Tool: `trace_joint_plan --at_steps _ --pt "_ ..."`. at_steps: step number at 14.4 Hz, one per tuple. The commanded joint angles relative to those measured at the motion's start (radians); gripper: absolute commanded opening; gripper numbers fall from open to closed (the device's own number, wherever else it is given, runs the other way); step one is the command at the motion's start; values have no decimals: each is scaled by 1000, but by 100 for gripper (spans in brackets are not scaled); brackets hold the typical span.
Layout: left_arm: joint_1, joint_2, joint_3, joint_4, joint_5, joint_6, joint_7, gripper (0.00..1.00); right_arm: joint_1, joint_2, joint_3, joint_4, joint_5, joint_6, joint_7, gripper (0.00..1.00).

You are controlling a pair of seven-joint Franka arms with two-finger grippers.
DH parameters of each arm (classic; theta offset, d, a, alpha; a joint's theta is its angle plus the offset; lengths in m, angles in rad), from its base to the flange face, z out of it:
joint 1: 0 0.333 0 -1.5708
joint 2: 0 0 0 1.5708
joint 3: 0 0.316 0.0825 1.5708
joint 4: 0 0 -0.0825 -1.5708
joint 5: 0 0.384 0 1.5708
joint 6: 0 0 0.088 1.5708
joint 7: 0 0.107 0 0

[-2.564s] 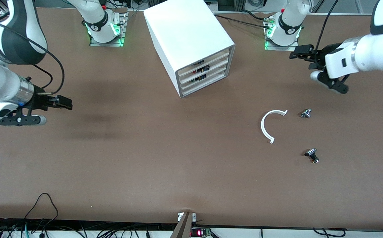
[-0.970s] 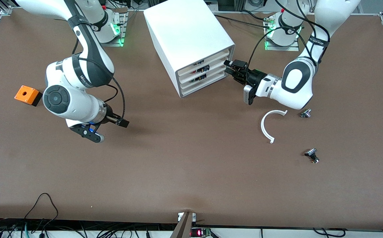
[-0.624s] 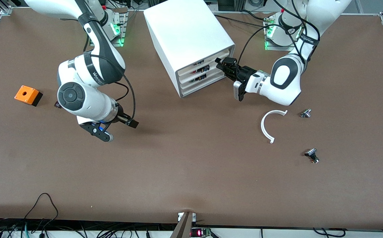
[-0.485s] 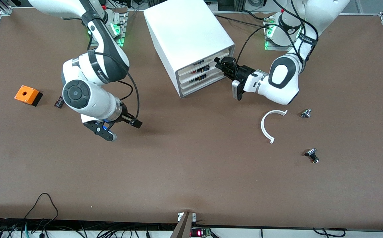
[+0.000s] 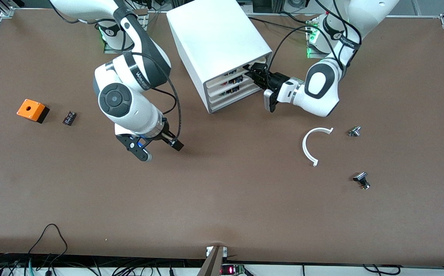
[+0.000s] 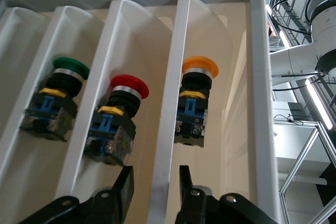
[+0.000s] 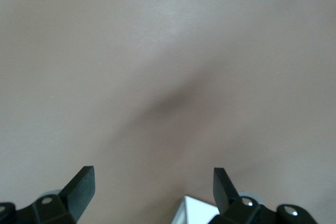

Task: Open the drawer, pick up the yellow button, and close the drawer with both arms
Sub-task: 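Pull the drawer open with the left gripper while the right gripper moves over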

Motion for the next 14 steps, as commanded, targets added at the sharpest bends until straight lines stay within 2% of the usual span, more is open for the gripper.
trace_joint_plan --at_steps 1,2,7,10,14 --pt "1 1 -19 -14 -37 28 40 17 22 49 -5 100 13 -25 70 100" --pt "1 1 -19 -14 -37 28 41 1 29 53 -5 117 15 -25 91 100" --pt "23 1 -16 1 -28 18 38 0 47 87 -5 221 64 -51 170 100" --pt "52 6 -7 46 -16 17 21 0 68 95 -5 255 64 -44 194 100" --pt "124 90 -5 156 90 17 4 0 98 99 -7 274 62 -13 254 100"
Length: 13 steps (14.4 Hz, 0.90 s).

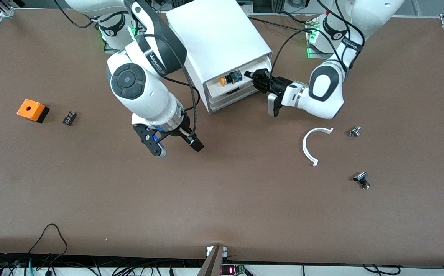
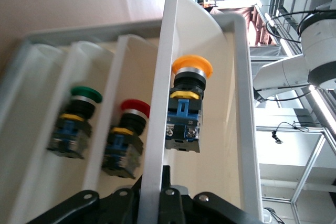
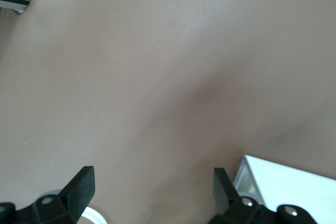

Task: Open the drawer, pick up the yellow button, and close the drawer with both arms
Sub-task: 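Pull the drawer open with the left gripper while the right gripper moves over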

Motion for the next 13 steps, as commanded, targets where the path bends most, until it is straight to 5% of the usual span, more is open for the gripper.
trace_joint_plan --at_steps 1,9,10,11,13 --pt "52 78 0 106 46 11 -12 0 29 31 -7 53 11 0 54 100" --pt "126 162 23 264 157 4 -53 0 187 54 -18 88 -1 7 292 100" --pt "126 162 23 263 157 4 -53 14 208 65 -19 91 -2 6 325 100" --pt "127 162 23 263 159 2 -52 99 227 73 -19 100 -2 8 355 100" --pt "138 161 24 264 159 -18 -56 100 255 94 -19 134 -2 17 414 100"
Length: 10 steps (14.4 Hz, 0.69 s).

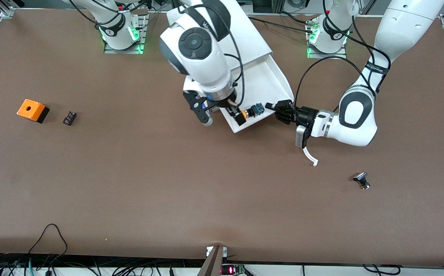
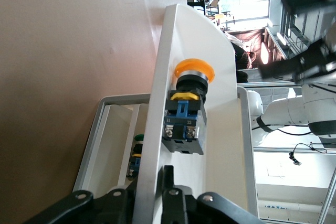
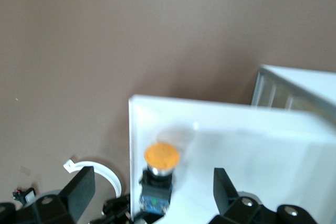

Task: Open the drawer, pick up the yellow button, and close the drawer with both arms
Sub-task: 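Pull the drawer open with the left gripper while the right gripper moves over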

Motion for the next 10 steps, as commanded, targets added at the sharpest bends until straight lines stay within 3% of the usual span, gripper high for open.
trace_joint_plan --at_steps 1,4,10 --pt "13 9 0 28 23 -4 -28 100 40 57 -14 91 -3 -12 77 100" --pt "16 -9 2 86 60 -74 -161 100 72 92 -16 92 -4 25 116 100" --pt "28 -11 -1 327 350 -156 -475 100 88 136 -14 92 -7 103 133 100"
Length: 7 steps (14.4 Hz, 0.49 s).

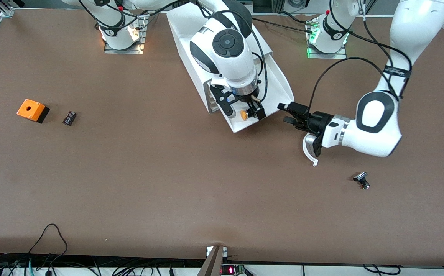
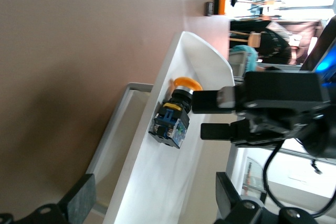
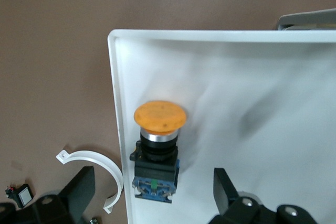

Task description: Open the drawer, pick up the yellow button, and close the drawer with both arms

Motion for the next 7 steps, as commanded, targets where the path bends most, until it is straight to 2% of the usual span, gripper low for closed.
trace_joint_plan --at_steps 1,3,7 --pt "4 1 -4 90 124 -43 -106 100 20 34 -10 48 -7 15 31 99" --pt "4 -1 -2 133 193 -63 -164 100 25 45 -10 48 -7 24 35 92" --pt "-1 -1 -7 247 377 -130 -304 100 27 45 -8 48 -5 28 32 35"
